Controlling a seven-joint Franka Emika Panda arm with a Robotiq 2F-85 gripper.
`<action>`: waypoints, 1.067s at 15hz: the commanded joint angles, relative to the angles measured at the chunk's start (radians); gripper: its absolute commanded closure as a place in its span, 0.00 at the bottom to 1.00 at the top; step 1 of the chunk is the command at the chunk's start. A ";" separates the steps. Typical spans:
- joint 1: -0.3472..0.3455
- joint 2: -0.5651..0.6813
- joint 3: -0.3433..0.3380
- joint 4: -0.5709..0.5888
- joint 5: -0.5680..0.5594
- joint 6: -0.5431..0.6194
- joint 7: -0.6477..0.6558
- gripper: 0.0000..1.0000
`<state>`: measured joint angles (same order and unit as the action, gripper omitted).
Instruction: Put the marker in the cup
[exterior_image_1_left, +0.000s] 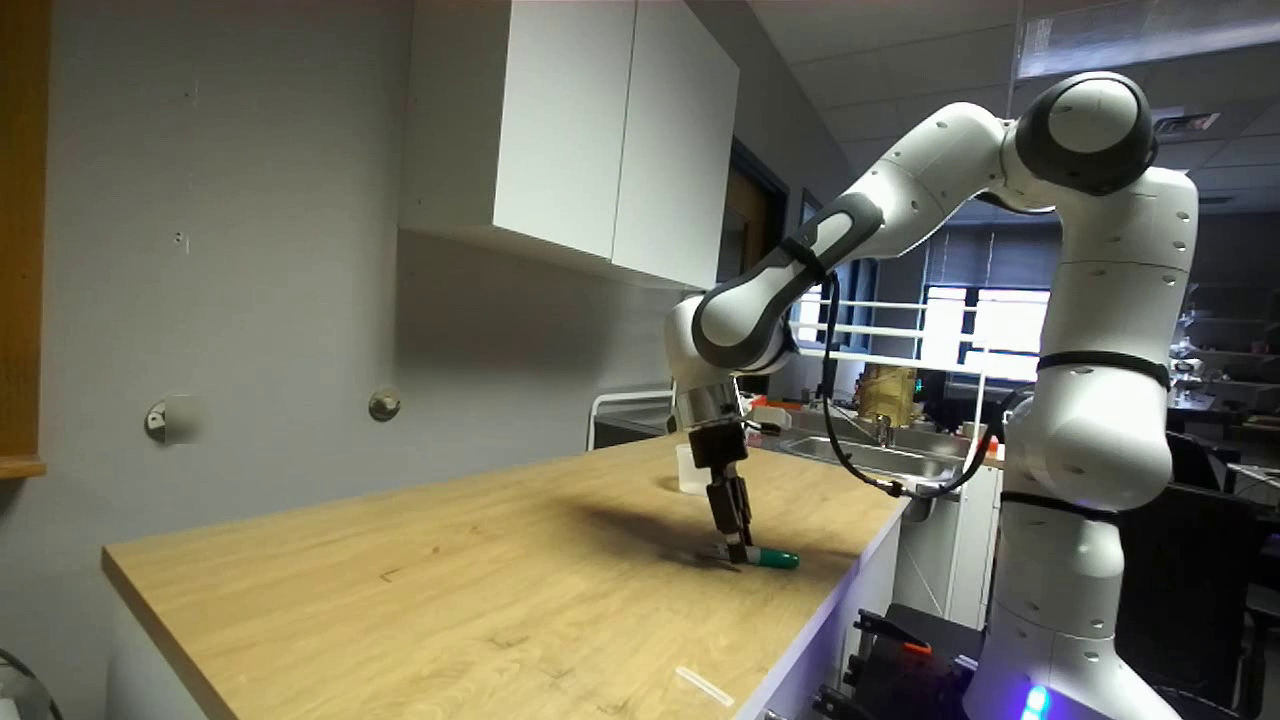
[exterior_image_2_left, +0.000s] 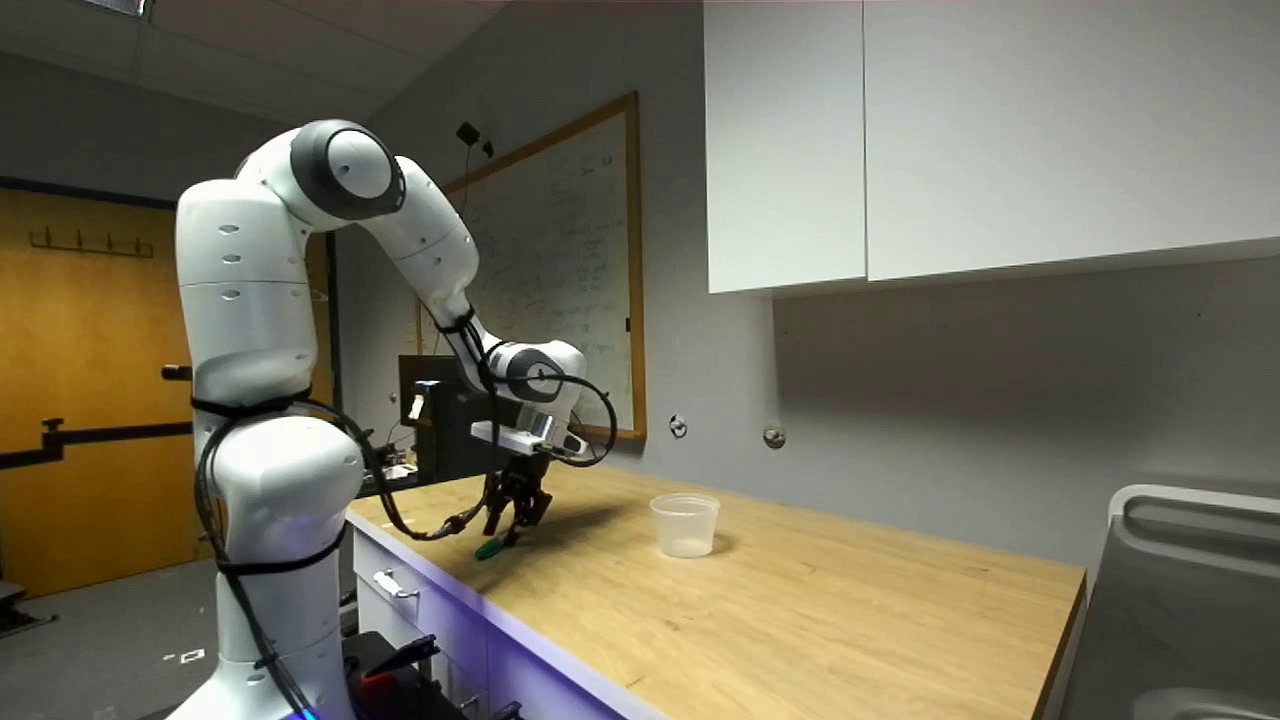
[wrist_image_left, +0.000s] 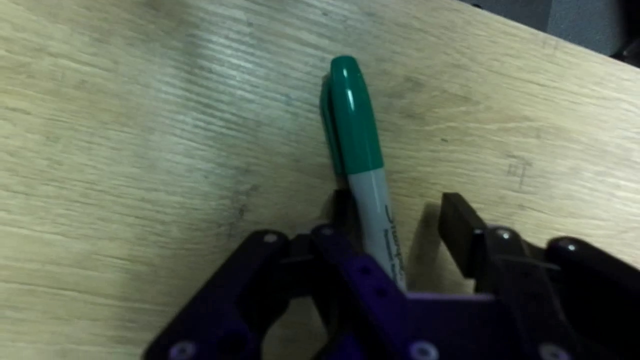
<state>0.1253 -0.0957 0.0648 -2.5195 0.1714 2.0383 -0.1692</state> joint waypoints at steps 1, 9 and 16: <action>-0.005 0.002 0.011 0.014 0.001 -0.006 0.016 0.79; -0.004 -0.048 0.019 0.036 0.005 -0.010 0.133 0.94; -0.025 -0.160 0.055 0.108 -0.068 0.059 0.471 0.93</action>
<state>0.1246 -0.1994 0.0993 -2.4324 0.1430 2.0787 0.1781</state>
